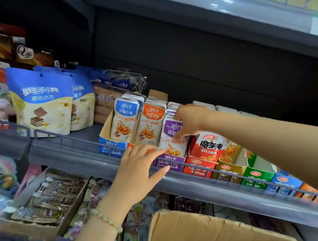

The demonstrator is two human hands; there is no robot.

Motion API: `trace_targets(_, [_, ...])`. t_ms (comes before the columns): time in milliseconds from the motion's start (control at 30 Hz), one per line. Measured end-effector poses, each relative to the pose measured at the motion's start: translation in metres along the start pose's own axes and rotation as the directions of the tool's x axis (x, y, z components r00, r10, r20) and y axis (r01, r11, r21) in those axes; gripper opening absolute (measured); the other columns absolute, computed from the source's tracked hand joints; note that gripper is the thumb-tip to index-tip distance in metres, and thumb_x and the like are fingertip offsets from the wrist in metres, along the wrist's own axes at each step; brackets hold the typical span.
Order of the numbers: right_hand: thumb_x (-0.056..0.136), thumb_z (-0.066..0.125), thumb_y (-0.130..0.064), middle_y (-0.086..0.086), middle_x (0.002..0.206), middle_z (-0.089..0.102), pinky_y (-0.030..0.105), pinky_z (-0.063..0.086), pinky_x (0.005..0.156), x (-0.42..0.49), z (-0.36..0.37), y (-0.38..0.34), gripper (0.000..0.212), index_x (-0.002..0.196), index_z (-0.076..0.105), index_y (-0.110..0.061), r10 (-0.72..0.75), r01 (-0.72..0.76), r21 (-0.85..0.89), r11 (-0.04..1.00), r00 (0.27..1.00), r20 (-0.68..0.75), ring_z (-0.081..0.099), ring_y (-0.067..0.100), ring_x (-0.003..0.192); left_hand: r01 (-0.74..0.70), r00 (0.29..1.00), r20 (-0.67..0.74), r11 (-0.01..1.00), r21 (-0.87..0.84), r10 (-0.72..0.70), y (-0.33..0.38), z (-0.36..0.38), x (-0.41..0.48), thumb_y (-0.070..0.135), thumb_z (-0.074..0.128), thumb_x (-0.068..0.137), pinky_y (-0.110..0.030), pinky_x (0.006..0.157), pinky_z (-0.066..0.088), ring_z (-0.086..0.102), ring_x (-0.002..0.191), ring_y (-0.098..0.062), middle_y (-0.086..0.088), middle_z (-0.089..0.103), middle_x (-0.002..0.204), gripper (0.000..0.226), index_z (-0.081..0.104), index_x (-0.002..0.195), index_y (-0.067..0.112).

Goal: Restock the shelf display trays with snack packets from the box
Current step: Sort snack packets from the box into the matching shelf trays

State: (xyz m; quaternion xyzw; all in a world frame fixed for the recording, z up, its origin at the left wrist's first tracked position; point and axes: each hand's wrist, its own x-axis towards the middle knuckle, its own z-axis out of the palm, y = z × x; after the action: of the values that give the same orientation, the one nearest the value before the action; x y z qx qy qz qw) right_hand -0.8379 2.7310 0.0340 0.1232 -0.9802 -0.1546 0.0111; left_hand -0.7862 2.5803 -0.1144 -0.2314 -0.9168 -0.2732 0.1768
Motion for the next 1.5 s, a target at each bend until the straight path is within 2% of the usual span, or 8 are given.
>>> trace_targets(233, [0.085,0.070,-0.031,-0.002,0.123,0.060,0.032,0.051,0.088,-0.024,-0.016,0.003,0.038,0.119,0.057,-0.020,-0.106,0.164,0.258,0.952,0.969,-0.223,0.057,0.016,0.107,0.067,0.997,0.026,0.998,-0.018,-0.066,0.016,-0.017,-0.020,0.073,0.015,0.080,-0.036,0.119,0.017,0.022,0.138,-0.004,0.017,0.033,0.146,0.076,0.035,0.143,0.035])
trace_targets(367, [0.089,0.066,-0.028,-0.013,0.123,0.057,0.024,0.048,0.093,-0.091,-0.015,-0.005,0.031,0.119,0.056,-0.028,-0.148,0.364,0.597,0.715,0.913,-0.380,0.055,0.003,0.112,0.195,0.961,0.220,0.976,-0.097,-0.170,0.041,-0.030,-0.064,0.064,0.037,0.088,-0.027,0.113,0.027,0.026,0.136,0.001,0.024,0.025,0.148,0.063,0.027,0.144,0.039])
trace_targets(500, [0.087,0.069,-0.017,-0.010,0.108,0.064,0.020,0.051,0.089,-0.148,0.052,-0.010,0.023,0.109,0.061,-0.022,-0.306,0.282,0.849,0.447,0.940,-0.151,0.063,0.005,0.097,0.288,0.913,0.337,0.949,-0.127,-0.231,0.045,-0.017,-0.114,0.066,0.038,0.085,-0.028,0.108,0.036,0.034,0.130,0.004,0.028,0.027,0.146,0.062,0.026,0.142,0.044])
trace_targets(767, [0.080,0.077,-0.032,0.003,0.152,0.032,0.020,0.036,0.098,-0.179,0.276,-0.036,0.082,0.147,0.031,-0.016,-0.294,-0.129,0.670,0.731,0.826,0.480,0.040,0.019,0.132,0.383,0.847,0.435,0.918,-0.102,-0.305,0.055,0.021,-0.161,0.057,0.047,0.089,-0.027,0.107,0.035,0.035,0.133,-0.001,0.019,0.032,0.149,0.060,0.029,0.143,0.039])
trace_targets(933, [0.058,0.085,-0.048,0.007,0.140,0.032,0.031,0.033,0.107,-0.177,0.333,-0.067,0.109,0.146,0.028,-0.016,-0.295,-0.109,0.623,0.775,0.809,0.508,0.031,0.027,0.134,0.392,0.841,0.443,0.914,-0.102,-0.312,0.054,0.025,-0.164,0.058,0.052,0.086,-0.027,0.107,0.033,0.032,0.136,-0.003,0.018,0.028,0.152,0.066,0.026,0.144,0.038])
trace_targets(1167, [0.061,0.086,-0.048,0.006,0.133,0.039,0.030,0.034,0.097,-0.179,0.358,-0.085,0.097,0.136,0.034,-0.013,-0.207,-0.120,0.556,0.823,0.847,0.489,0.037,0.026,0.125,0.397,0.827,0.462,0.915,-0.076,-0.321,0.057,0.026,-0.163,0.060,0.056,0.083,-0.029,0.108,0.032,0.030,0.138,-0.005,0.017,0.025,0.153,0.072,0.025,0.145,0.039])
trace_targets(1333, [0.073,0.083,-0.011,0.016,0.110,0.063,0.030,0.051,0.074,-0.178,0.331,-0.054,0.042,0.106,0.058,0.000,-0.288,-0.259,0.818,0.514,0.846,0.449,0.062,0.019,0.091,0.361,0.810,0.483,0.932,0.038,-0.333,0.061,0.026,-0.159,0.064,0.046,0.085,-0.034,0.113,0.024,0.018,0.143,-0.008,0.012,0.018,0.156,0.074,0.022,0.148,0.034])
trace_targets(1500, [0.078,0.075,0.000,0.008,0.083,0.068,0.018,0.052,0.050,-0.195,0.264,-0.013,0.027,0.101,0.061,0.002,-0.069,-0.273,0.953,0.131,0.957,0.283,0.065,0.006,0.061,0.162,0.914,0.365,0.984,0.069,-0.176,0.074,0.040,-0.149,0.075,0.029,0.083,-0.033,0.116,0.004,0.001,0.145,-0.005,0.016,0.010,0.158,0.074,0.028,0.146,0.036])
